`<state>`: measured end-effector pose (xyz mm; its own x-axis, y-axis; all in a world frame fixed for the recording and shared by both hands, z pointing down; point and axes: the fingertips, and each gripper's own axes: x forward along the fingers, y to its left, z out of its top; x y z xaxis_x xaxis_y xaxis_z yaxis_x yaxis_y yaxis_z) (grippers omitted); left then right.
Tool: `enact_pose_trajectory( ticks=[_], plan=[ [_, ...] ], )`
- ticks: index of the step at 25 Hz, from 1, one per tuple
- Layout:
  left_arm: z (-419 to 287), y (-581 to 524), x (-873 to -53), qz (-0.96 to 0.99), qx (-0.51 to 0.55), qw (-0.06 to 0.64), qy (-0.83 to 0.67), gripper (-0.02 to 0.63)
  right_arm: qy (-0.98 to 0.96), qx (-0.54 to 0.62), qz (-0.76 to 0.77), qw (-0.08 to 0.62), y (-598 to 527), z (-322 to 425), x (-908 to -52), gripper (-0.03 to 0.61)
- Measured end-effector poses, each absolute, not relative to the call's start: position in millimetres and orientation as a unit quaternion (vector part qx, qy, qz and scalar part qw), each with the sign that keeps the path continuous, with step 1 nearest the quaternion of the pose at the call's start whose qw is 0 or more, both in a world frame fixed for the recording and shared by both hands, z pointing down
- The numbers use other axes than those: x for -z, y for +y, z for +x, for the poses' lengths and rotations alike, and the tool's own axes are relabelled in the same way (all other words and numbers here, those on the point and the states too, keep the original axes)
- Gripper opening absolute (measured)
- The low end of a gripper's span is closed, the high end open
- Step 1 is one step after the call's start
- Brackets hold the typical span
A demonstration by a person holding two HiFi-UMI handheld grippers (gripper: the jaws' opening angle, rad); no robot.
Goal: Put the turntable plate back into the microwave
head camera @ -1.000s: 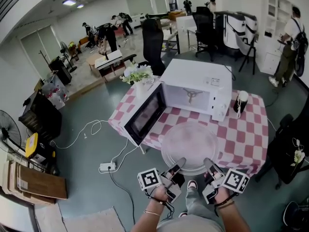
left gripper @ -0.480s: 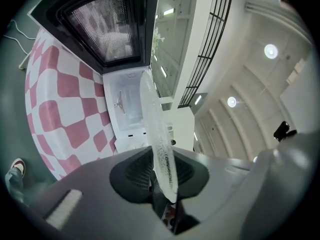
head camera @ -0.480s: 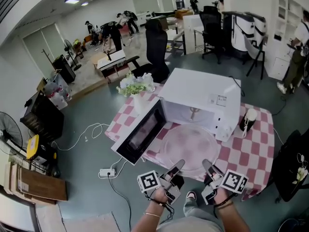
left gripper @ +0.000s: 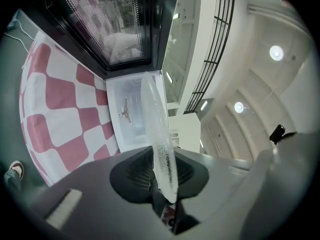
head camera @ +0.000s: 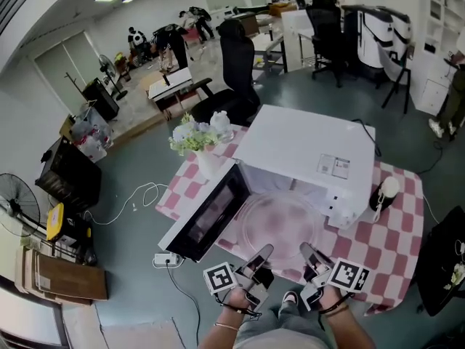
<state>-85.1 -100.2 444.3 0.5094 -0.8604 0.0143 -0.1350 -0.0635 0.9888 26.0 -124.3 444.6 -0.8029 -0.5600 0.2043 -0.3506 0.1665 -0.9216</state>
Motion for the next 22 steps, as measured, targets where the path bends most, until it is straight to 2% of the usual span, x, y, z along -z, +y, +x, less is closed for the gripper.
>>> enact_pose_trajectory(
  ticks=[10, 22],
  plan=[
    [-91.5, -126.4, -479.8, 0.638, 0.327, 0.594, -0.364, 0.049, 0.756, 0.565, -0.324, 0.066, -151.5, 19.1, -473.8, 0.094],
    [-106.3, -151.5, -524.2, 0.643, 0.343, 0.596, -0.337, 0.043, 0.757, 0.563, -0.322, 0.080, -175.6, -0.8, -508.2, 0.094]
  ],
)
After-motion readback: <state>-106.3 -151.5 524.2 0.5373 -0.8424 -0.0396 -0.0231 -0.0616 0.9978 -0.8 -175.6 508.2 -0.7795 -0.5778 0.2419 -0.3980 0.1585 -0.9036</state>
